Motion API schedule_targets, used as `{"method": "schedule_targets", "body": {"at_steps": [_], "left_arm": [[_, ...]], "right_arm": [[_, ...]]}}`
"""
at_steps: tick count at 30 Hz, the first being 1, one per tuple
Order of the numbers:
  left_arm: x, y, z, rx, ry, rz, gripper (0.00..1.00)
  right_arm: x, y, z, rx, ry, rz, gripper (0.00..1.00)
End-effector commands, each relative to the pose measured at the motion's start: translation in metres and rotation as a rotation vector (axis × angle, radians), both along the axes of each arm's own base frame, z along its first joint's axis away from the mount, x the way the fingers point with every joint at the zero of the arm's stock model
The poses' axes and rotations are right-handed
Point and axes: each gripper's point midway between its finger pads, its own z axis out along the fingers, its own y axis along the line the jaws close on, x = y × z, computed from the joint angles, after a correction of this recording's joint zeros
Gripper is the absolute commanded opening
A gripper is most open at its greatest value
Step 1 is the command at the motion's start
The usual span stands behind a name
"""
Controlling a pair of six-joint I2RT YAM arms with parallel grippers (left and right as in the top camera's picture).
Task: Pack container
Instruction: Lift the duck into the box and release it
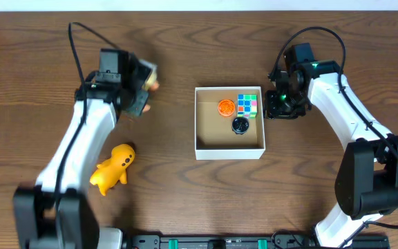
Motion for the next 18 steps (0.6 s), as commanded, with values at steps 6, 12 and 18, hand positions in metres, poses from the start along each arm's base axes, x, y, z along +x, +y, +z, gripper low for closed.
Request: {"method": "schedule_targets", "body": {"at_steps": [6, 12, 18], "left_arm": [[-0.03, -0.096, 0.073, 0.022, -0.201, -0.344, 0.06], [-0.043, -0.143, 0.049, 0.03, -0.149, -0.476, 0.06], [-0.047, -0.178, 0.007, 0.018, -0.062, -0.564, 0.06]], "right_arm": [[0.007, -0.023, -0.006, -0.109, 0.003, -0.139, 0.34], [0.011, -0.038, -0.006, -0.106, 0.007, -0.202, 0.34], [0.011, -0.044, -0.006, -0.106, 0.009, -0.218, 0.35]]}}
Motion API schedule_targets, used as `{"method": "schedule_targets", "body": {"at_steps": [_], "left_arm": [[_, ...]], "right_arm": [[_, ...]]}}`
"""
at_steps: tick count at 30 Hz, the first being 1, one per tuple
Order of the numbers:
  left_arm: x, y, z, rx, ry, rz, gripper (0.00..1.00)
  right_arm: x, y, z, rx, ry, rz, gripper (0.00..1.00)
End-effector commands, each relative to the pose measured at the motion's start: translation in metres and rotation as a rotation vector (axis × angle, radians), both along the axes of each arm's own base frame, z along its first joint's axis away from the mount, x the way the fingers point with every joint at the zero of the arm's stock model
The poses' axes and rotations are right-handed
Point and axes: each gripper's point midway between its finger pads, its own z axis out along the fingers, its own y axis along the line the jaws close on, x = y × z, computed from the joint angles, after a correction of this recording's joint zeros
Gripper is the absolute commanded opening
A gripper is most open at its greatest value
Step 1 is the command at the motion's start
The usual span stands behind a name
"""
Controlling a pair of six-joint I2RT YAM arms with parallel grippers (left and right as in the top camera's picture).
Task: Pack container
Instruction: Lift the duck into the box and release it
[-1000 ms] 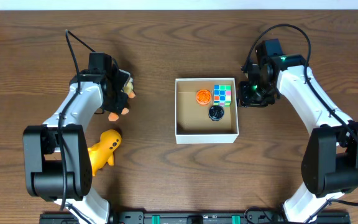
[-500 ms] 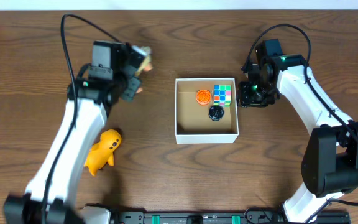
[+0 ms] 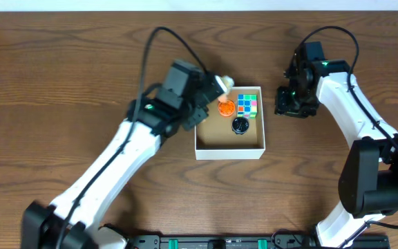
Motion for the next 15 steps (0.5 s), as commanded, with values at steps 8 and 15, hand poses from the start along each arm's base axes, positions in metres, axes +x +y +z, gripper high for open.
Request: {"method": "schedule_targets", "body": {"at_steps": [8, 15], "left_arm": [[0.013, -0.035, -0.053, 0.019, 0.047, -0.071, 0.06], [0.014, -0.035, -0.086, 0.055, 0.104, -0.069, 0.12]], "right_arm": [[-0.001, -0.003, -0.002, -0.008, 0.013, -0.025, 0.35], [-0.003, -0.004, -0.002, -0.009, 0.022, -0.024, 0.34]]}}
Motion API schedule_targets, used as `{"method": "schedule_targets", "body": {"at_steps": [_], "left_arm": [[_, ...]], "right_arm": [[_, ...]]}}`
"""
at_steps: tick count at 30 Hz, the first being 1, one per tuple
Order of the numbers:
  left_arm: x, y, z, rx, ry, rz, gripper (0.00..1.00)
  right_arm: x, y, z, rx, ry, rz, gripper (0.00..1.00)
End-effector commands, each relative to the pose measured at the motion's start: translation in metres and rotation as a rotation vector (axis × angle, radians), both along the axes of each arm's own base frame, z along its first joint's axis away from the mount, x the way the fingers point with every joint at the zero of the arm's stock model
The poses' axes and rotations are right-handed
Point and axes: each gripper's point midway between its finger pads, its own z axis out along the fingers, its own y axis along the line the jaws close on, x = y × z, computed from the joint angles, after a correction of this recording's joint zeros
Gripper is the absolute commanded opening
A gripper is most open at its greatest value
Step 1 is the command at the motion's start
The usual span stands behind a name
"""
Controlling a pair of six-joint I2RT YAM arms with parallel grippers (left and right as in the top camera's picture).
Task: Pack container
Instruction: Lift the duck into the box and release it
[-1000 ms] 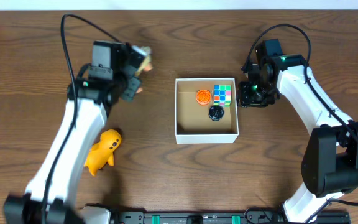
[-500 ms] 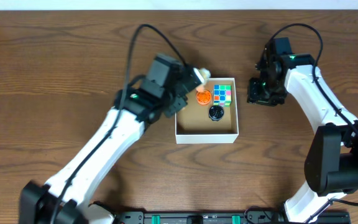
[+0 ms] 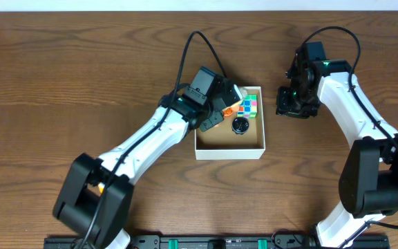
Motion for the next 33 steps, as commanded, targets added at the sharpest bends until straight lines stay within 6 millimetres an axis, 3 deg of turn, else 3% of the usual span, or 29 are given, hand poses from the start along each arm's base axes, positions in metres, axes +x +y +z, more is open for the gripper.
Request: {"method": "schedule_targets", "body": {"at_steps": [1, 10, 13, 14, 15, 19, 26, 30, 33], "left_arm": [[0.001, 0.0, -0.014, 0.02, 0.025, -0.014, 0.15], [0.01, 0.015, -0.024, 0.034, 0.04, 0.026, 0.57], [0.012, 0.018, -0.023, 0.033, 0.038, 0.033, 0.63], [0.013, 0.018, -0.022, 0.034, 0.034, 0.036, 0.73], [0.014, 0.02, -0.02, 0.041, 0.025, 0.042, 0.99], [0.018, 0.023, -0.006, 0.044, -0.017, 0.056, 0.98], [0.024, 0.035, 0.05, 0.004, -0.145, 0.143, 0.98], [0.019, 0.055, 0.094, -0.017, -0.224, 0.242, 0.98], [0.007, 0.087, 0.123, -0.073, -0.231, 0.42, 0.98]], "right_arm": [[-0.001, -0.002, -0.002, -0.006, 0.012, -0.015, 0.34], [-0.005, -0.002, -0.002, -0.008, 0.025, -0.004, 0.34], [-0.006, -0.003, -0.002, -0.009, 0.028, -0.003, 0.34], [-0.006, -0.003, -0.002, -0.009, 0.029, -0.004, 0.34], [-0.006, -0.003, -0.002, -0.009, 0.03, -0.004, 0.34], [-0.006, -0.003, -0.002, -0.01, 0.029, 0.004, 0.34], [-0.006, -0.003, -0.002, -0.011, 0.028, 0.004, 0.33], [-0.006, -0.004, -0.003, -0.019, 0.026, 0.021, 0.33], [-0.007, -0.004, -0.003, -0.021, 0.028, 0.028, 0.33]]}}
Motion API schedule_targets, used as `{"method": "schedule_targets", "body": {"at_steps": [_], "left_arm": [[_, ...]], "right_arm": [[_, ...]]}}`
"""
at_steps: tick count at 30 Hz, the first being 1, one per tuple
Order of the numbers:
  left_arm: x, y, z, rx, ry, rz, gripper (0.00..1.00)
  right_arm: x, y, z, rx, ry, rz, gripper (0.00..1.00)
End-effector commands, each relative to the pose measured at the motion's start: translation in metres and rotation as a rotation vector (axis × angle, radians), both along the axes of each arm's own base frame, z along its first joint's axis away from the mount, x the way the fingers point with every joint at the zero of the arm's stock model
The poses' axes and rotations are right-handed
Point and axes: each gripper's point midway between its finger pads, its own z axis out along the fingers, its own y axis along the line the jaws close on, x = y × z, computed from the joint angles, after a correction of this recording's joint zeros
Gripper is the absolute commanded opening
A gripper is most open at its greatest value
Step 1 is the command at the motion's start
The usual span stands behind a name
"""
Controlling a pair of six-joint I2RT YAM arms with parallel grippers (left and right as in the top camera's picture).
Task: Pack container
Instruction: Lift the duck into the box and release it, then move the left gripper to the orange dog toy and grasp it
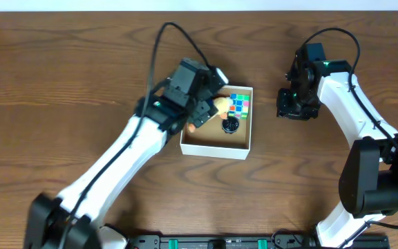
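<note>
A white cardboard box [215,149] lies mid-table, slightly skewed. Inside it are a multicoloured puzzle cube [240,105], a small black round item [231,125] and a tan toy [220,105] at the back, just left of the cube. An orange piece [192,128] shows at the box's left wall, under my left wrist. My left gripper [213,93] hangs over the box's back left corner, right beside the tan toy; its fingers are hidden, so I can't tell whether they still grip it. My right gripper [290,104] rests to the right of the box, apart from it.
The left arm [137,149] stretches diagonally from the front left across the table to the box. The right arm [354,111] curves along the right side. Cables loop over the back of the table. A black rail runs along the front edge.
The box now lies further left and slightly turned. My left gripper has drawn back to the box's back left corner. The tan toy shows inside the box. The right arm has not moved.
My left gripper first held a tan toy at the far left, with a yellow toy lying nearby, while the right gripper was at the box's right edge. Then the toy was at the box's back left corner, then over its inside; the right gripper stood slightly further right. The toy now lies in the shifted box.
</note>
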Motion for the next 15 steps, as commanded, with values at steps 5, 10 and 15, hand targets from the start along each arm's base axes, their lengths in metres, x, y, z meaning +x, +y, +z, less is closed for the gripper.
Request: {"method": "schedule_targets", "body": {"at_steps": [5, 10, 15], "left_arm": [[-0.039, 0.115, 0.037, -0.213, 0.098, 0.633, 0.98], [-0.09, 0.182, -0.002, -0.147, 0.339, 0.868, 0.98], [-0.109, 0.209, -0.047, -0.055, 0.431, 0.877, 0.98]], "right_arm": [[-0.002, -0.003, -0.002, -0.015, 0.008, 0.029, 0.34], [-0.003, -0.004, -0.002, -0.022, 0.01, 0.033, 0.34], [-0.002, -0.004, -0.002, -0.022, 0.008, 0.033, 0.34]]}}
